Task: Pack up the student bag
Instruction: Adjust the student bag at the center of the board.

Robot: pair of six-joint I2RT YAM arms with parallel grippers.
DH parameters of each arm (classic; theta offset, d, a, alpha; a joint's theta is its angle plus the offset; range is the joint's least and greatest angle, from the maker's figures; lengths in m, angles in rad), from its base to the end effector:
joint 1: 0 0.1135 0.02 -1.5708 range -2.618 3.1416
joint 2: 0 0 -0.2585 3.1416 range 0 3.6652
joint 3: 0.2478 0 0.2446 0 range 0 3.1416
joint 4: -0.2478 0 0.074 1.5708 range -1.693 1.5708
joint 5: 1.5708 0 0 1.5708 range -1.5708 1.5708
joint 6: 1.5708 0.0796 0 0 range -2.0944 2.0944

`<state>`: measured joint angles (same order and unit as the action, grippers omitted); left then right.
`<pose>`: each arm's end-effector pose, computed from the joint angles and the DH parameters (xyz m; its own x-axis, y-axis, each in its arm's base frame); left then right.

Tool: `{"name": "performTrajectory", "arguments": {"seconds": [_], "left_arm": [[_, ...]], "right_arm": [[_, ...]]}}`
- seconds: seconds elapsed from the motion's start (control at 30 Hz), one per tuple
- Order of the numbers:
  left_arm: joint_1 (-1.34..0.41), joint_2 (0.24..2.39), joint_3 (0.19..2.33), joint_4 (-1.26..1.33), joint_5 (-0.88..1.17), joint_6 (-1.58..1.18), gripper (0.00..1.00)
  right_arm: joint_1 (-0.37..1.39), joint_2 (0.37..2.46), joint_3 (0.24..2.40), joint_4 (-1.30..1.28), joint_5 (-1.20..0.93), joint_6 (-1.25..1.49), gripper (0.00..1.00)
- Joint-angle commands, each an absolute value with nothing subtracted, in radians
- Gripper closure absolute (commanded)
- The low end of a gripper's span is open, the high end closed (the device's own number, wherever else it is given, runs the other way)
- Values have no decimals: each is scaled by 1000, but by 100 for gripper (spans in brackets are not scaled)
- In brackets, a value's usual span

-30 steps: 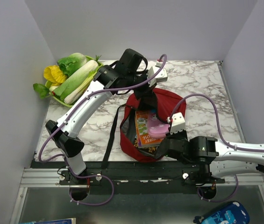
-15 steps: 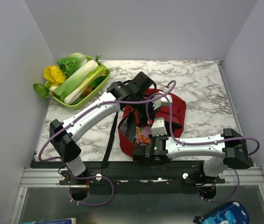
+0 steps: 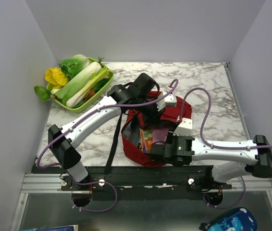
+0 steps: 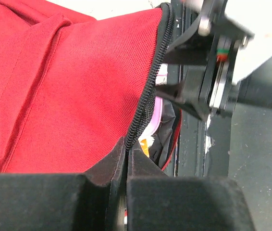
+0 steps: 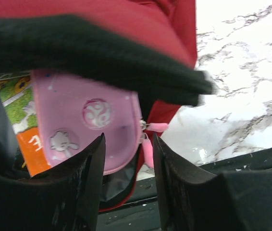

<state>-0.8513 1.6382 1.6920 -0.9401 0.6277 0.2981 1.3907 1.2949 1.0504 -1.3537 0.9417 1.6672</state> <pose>0.2011 -0.3004 0.3368 -0.2374 0.6316 -0.7380 0.9658 0.0717 -0.2492 0.0975 0.1763 0.2422 -0.5629 0.1779 -0.8071 0.2343 0.9708 0.0505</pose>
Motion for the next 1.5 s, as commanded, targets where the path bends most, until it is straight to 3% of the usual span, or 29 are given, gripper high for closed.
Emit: {"name": "performTrajectory", "arguments": {"seconds": [0.0,0.1,0.37,0.43,0.5,0.7,0.83,1.0,1.07,1.2,1.47], "left_arm": [[-854,1635,1724,-933,693,278,92],[-854,1634,1727,-933,696,275,91],[-853,1625,1753,-945,701,270,90],[-850,1621,1767,-945,712,258,90],[-845,1621,1790,-951,715,252,90],[-842,1641,1844,-1027,756,290,83],[-842,1648,1820,-1063,762,327,85],[-842,1625,1757,-1052,739,345,85],[-841,1618,1738,-1049,727,353,85],[-838,1611,1713,-1048,701,364,85],[-838,1589,1677,-1031,700,348,85]], "right_arm": [[1425,1393,1150,-1516,962,1701,49],[1492,1402,1137,-1374,989,1642,49],[1477,1445,1048,-945,1028,1371,49],[1450,1454,1032,-901,991,1371,55],[1417,1450,996,-899,965,1400,64],[1433,1388,925,-923,897,1431,66],[1472,1385,913,-937,845,1460,68],[1626,1410,951,-940,880,1451,93],[1663,1428,969,-966,877,1474,98],[1692,1450,982,-1020,868,1522,99],[1645,1433,830,-878,867,1577,99]]}}
